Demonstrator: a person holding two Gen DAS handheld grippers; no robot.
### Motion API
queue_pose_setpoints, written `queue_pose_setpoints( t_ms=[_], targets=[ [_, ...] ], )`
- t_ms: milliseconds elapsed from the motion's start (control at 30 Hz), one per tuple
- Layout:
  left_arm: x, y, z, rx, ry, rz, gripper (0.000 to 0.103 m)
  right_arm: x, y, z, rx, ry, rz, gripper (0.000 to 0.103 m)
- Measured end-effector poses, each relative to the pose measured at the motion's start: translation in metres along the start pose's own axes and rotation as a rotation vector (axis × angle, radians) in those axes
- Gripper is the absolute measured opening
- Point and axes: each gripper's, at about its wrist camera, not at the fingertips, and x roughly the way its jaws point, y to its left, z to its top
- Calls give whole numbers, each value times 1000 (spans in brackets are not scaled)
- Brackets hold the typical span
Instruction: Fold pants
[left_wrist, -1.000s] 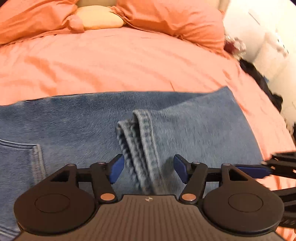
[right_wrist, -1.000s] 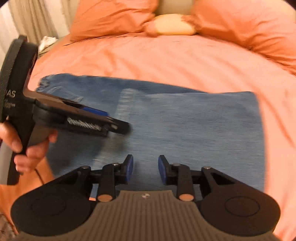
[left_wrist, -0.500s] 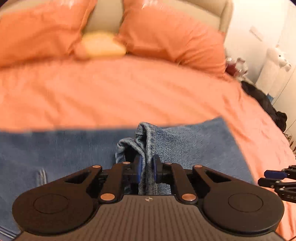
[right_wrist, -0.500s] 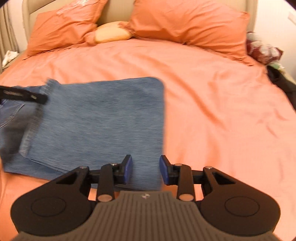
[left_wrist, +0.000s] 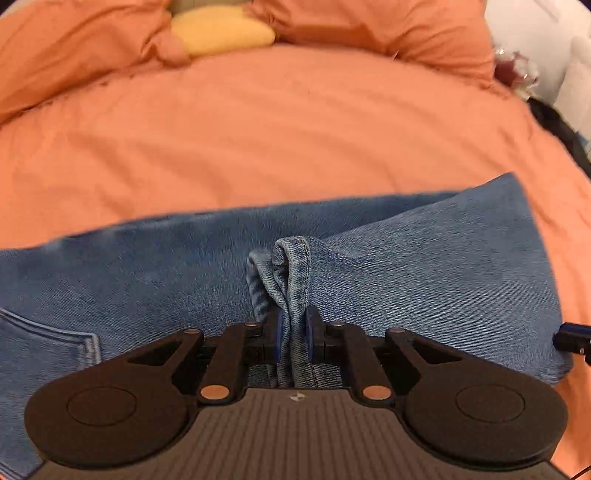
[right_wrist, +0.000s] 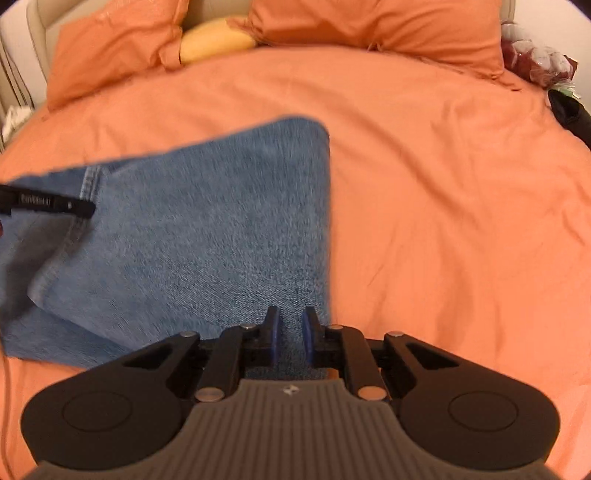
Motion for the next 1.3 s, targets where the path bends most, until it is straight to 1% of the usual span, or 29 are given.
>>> queue_pose_setpoints(
  t_ms=[67,167,200,233,300,400,467,500,567,667,733,767,800,867,967,1067,1100,1133,1167,1200,1233,1300],
  targets=[
    [6,-3,-1,27,7,16,15,8,2,1,-20,10,-4,9],
    [3,-5,-1,58,23,25,16,6,5,16,-37,60,-7,9],
    [3,-5,0,67,27,24,16,1,6,20,-33,61,-5,5],
    [2,-5,0,80,30,23,17,-5,5,24,-24,46,4,0],
    [2,-5,-1,102,29,23,18,-19,4,35,-18,-27,13,0],
    [3,-8,-1,134,21,36,18,-19,7,60,-29,-99,-19,0],
    [4,-11,-2,157,23,41,18,-8,1,81,13,-104,-10,0],
    [5,-13,-1,169,25,40,18,-3,-1,91,30,-111,-7,3],
    [5,-14,-2,200,24,32,19,11,-2,110,41,-114,-10,5],
    [8,-12,-1,227,20,13,19,36,-1,129,41,-104,-40,6],
    [10,-9,-1,226,19,-2,19,55,-5,135,57,-70,-48,9],
    [10,-8,-2,229,16,-9,19,64,-8,135,67,-49,-59,9],
    [11,-8,-3,233,14,-14,19,73,-10,135,76,-33,-65,13],
    [14,-7,-3,246,6,-22,19,87,-18,132,105,-10,-60,13],
    [17,-6,-2,241,3,-26,20,94,-25,130,168,-5,-41,13],
    [12,-10,-5,243,7,-13,21,88,-16,134,147,13,-81,13],
    [10,-11,-6,240,6,-6,24,82,-12,136,127,11,-103,14],
    [7,-10,-6,234,2,-4,25,75,-5,137,106,1,-120,14],
    [4,-8,-7,222,-6,-14,26,65,-2,135,91,-8,-124,14],
    [0,-5,-8,213,-13,-25,30,55,0,132,85,-10,-121,14],
    [-5,-3,-8,209,-14,-22,42,45,2,126,82,-10,-115,14],
    [-17,3,-9,198,-6,-6,54,25,6,112,41,3,-92,14]
  ],
)
